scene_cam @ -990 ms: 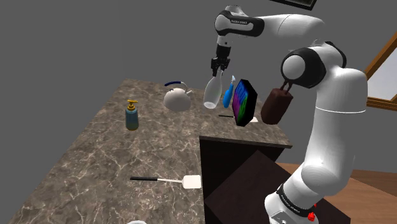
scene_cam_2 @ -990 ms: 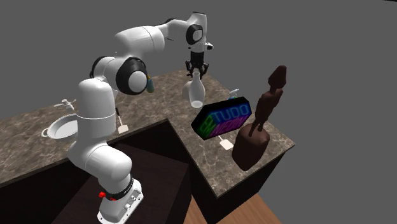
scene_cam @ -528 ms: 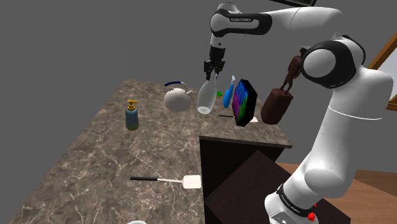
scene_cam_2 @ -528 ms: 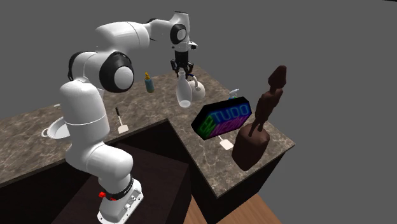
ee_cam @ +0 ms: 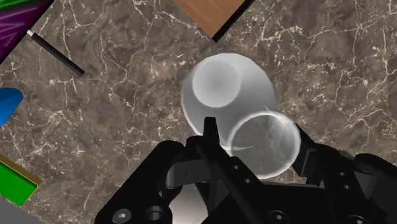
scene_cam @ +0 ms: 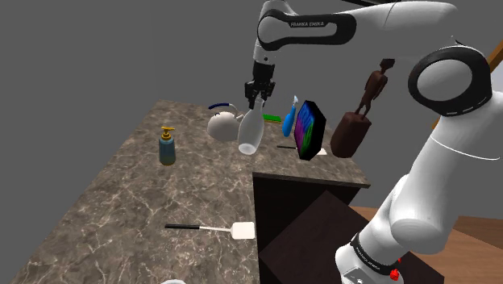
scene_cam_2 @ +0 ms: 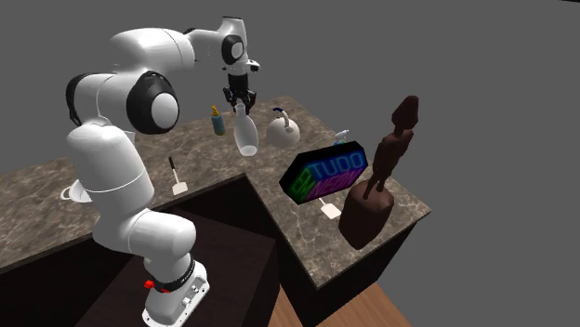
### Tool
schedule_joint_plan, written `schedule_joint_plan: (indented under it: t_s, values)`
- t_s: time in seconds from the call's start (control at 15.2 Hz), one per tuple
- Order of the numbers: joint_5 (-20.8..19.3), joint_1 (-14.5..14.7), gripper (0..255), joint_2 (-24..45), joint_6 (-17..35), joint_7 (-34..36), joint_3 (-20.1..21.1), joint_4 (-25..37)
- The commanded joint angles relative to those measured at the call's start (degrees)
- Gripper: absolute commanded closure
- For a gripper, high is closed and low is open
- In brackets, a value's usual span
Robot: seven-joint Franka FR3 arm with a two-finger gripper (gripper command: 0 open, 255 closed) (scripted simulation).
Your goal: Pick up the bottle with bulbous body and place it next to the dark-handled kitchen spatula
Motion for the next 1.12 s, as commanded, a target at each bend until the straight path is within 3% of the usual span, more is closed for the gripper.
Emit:
schedule_joint_plan:
  t_s: [0.0, 0.86, 1.06]
  values:
    - [-0.15, 1.45, 255, -1.52, 0.65, 2.58, 1.05, -2.06]
    - [0.02, 10.47, 255, -4.38, 2.06, 19.36, 8.91, -5.72]
    - [0.04, 10.48, 255, -4.19, 4.33, 19.28, 8.92, -7.81]
